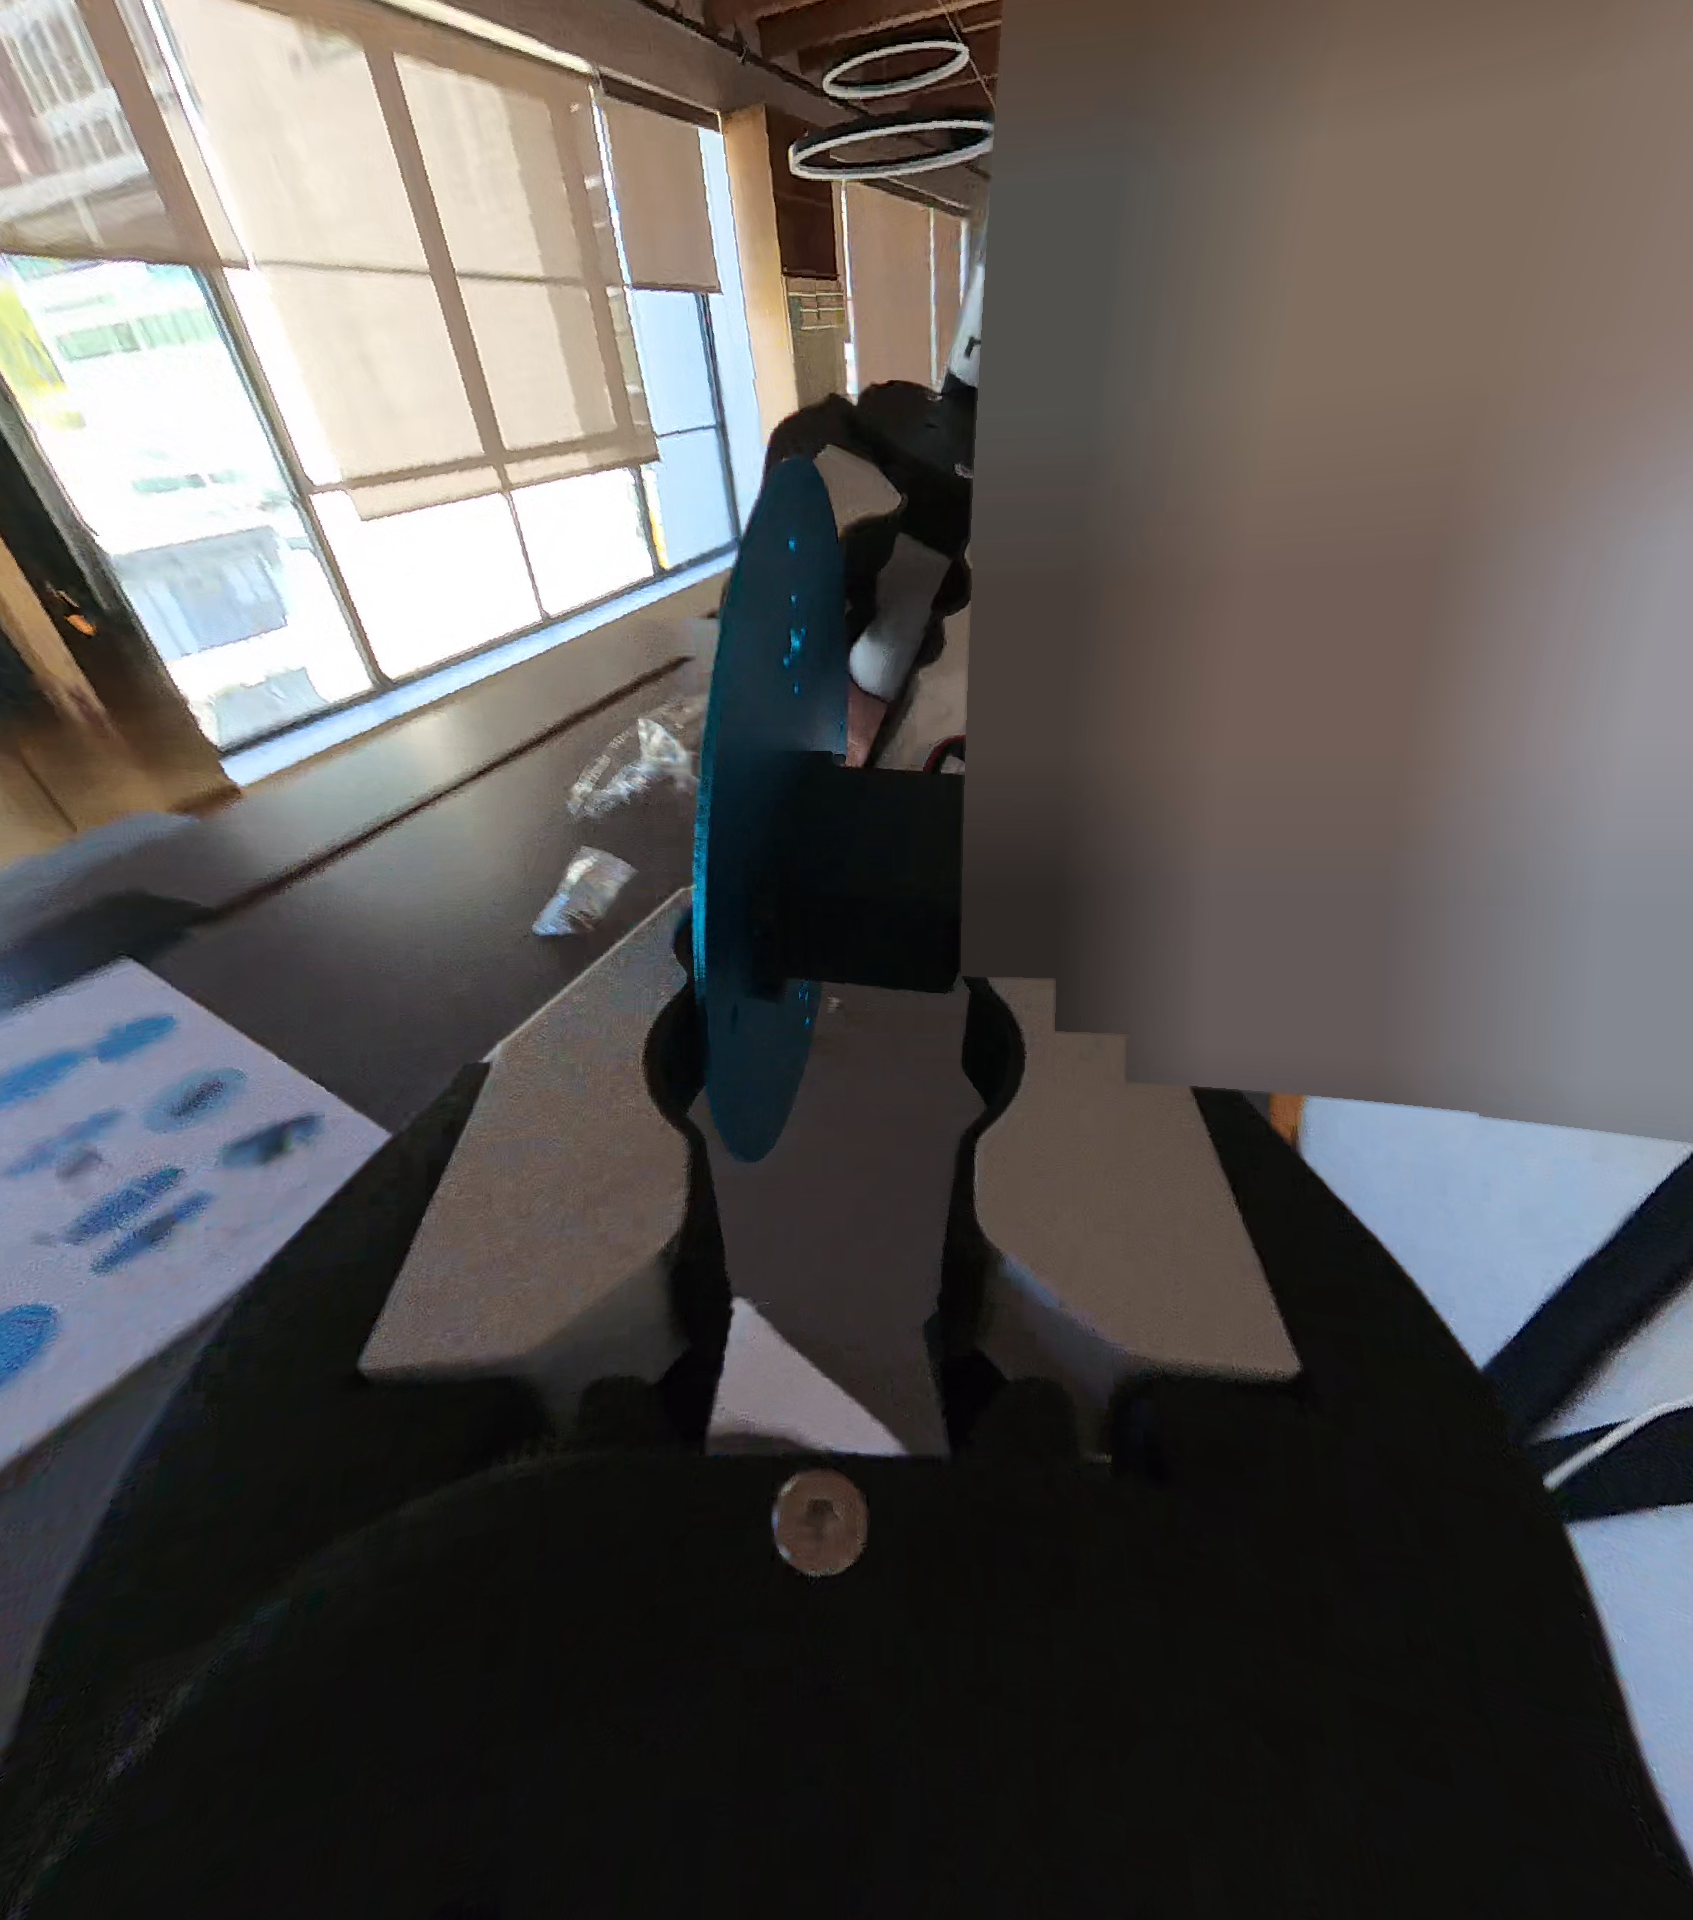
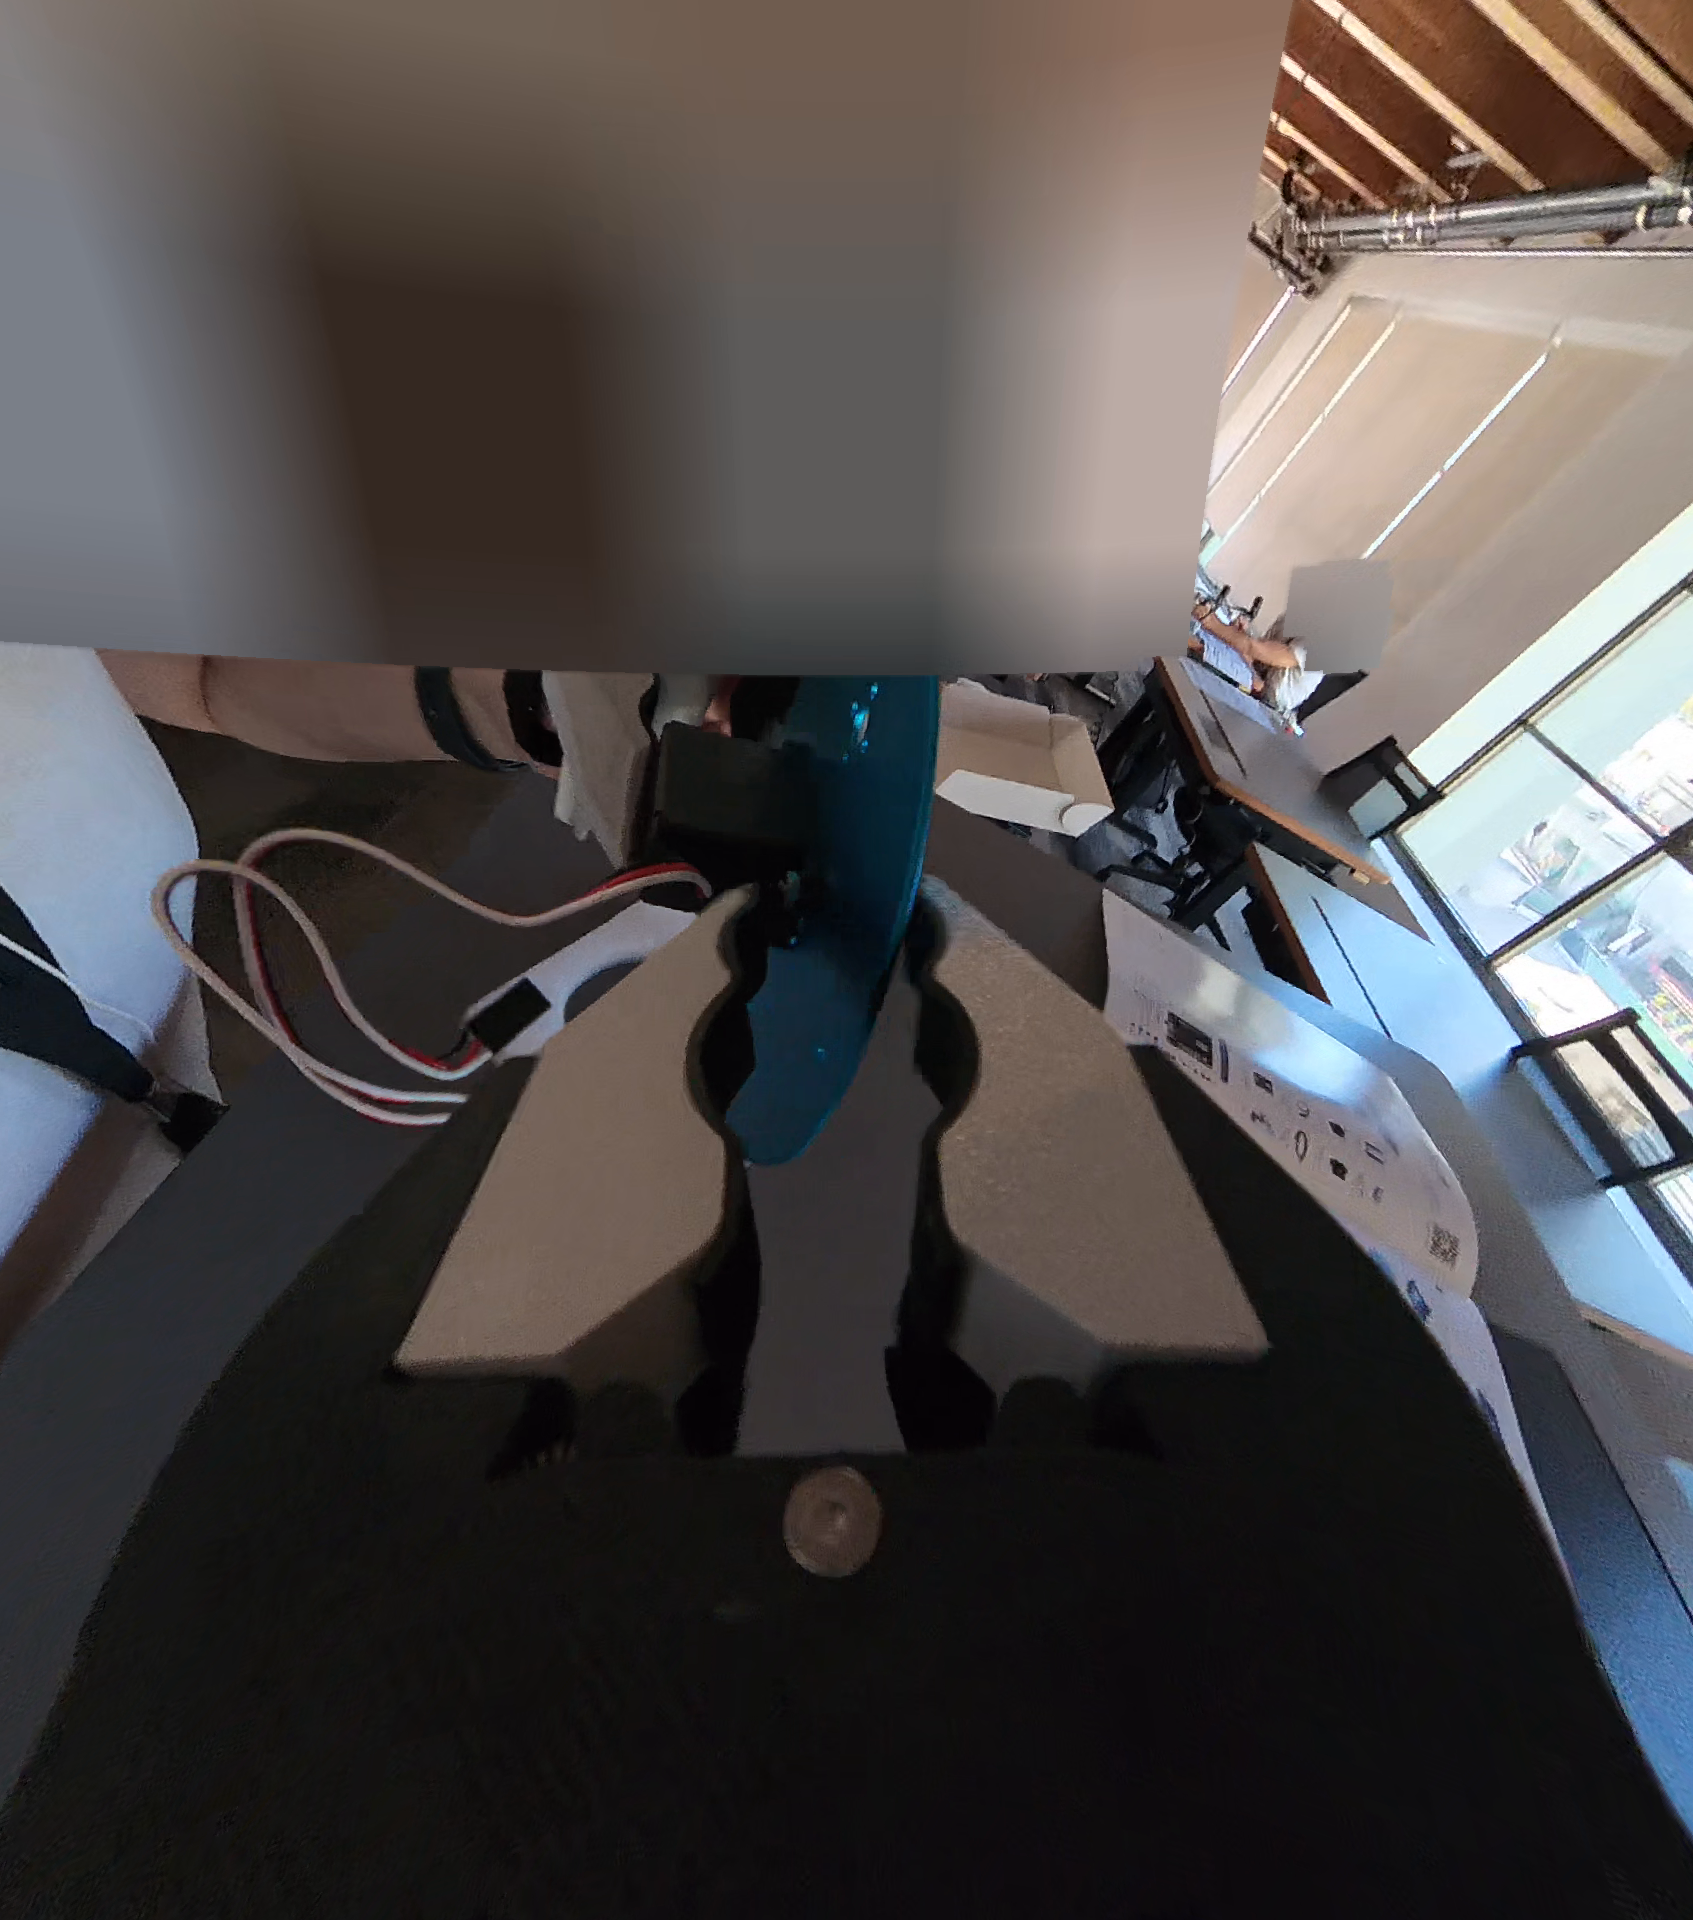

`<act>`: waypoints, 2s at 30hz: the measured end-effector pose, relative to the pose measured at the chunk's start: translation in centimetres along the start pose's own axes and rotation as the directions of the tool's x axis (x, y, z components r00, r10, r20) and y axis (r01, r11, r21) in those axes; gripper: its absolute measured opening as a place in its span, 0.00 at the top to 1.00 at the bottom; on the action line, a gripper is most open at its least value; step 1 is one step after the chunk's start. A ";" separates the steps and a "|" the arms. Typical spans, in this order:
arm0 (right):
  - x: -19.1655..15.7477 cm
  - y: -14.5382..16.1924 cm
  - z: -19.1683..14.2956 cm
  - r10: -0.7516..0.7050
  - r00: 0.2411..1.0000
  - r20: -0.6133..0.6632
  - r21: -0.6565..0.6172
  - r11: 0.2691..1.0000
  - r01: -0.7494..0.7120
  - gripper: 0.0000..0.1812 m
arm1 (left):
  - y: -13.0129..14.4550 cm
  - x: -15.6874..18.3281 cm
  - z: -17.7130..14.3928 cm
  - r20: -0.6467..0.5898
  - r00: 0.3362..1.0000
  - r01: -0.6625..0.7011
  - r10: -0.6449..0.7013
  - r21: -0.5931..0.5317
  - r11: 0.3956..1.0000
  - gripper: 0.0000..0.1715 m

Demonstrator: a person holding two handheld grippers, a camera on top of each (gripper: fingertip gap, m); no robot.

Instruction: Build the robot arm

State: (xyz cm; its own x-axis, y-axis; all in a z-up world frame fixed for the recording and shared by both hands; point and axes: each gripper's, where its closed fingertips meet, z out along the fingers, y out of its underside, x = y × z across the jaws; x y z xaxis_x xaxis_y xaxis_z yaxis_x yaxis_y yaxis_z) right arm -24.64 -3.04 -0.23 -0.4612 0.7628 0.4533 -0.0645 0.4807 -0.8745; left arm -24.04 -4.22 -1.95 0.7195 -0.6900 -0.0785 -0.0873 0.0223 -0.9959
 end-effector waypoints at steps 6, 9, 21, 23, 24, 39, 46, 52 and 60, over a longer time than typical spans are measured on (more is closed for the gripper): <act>0.2 0.3 -1.9 -0.330 0.934 -0.140 -0.069 0.944 0.323 0.83 | 1.2 0.7 -0.2 -0.195 0.857 0.482 -0.477 -0.025 0.876 0.73; 0.5 0.6 -2.1 -0.495 0.845 -0.203 -0.162 0.868 0.470 0.82 | 2.3 0.7 -0.2 -0.207 0.788 0.579 -0.580 -0.074 0.812 0.73; -2.8 4.3 0.2 -0.332 0.930 0.155 -0.182 0.916 0.357 0.94 | 4.1 0.6 0.4 -0.196 0.624 0.734 -0.757 -0.188 0.653 0.73; -2.9 4.7 0.3 -0.285 0.940 0.185 -0.194 0.928 0.320 0.95 | 4.3 0.5 0.4 -0.185 0.621 0.736 -0.761 -0.196 0.648 0.73; -2.8 4.8 0.4 -0.275 0.943 0.189 -0.196 0.930 0.311 0.95 | 4.3 0.4 0.4 -0.184 0.622 0.736 -0.761 -0.192 0.649 0.73; -2.7 5.8 0.7 -0.228 0.960 0.165 -0.264 0.927 0.266 0.98 | 4.7 -0.6 0.3 -0.162 0.613 0.755 -0.774 -0.167 0.633 0.73; -2.0 6.7 0.9 -0.217 0.976 -0.024 -0.315 0.928 0.199 0.98 | 5.4 -1.6 0.4 -0.163 0.564 0.807 -0.810 -0.097 0.582 0.73; -2.0 7.7 1.0 -0.095 0.987 -0.132 -0.320 0.946 0.049 0.98 | 6.1 -2.2 0.6 -0.176 0.506 0.851 -0.844 -0.055 0.522 0.73; -2.7 7.2 0.8 0.032 0.993 -0.110 -0.185 0.981 -0.052 0.83 | 5.8 -2.3 0.7 -0.203 0.466 0.876 -0.861 -0.029 0.481 0.73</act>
State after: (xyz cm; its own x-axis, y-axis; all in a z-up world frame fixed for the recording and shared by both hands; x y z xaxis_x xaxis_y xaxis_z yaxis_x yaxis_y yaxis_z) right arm -24.54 -1.96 -7.83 -0.3627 0.8207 0.4415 0.1244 0.5121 -0.8498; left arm -25.68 -1.98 -7.61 0.2707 -0.4873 0.8302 0.5687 -0.6149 -0.5463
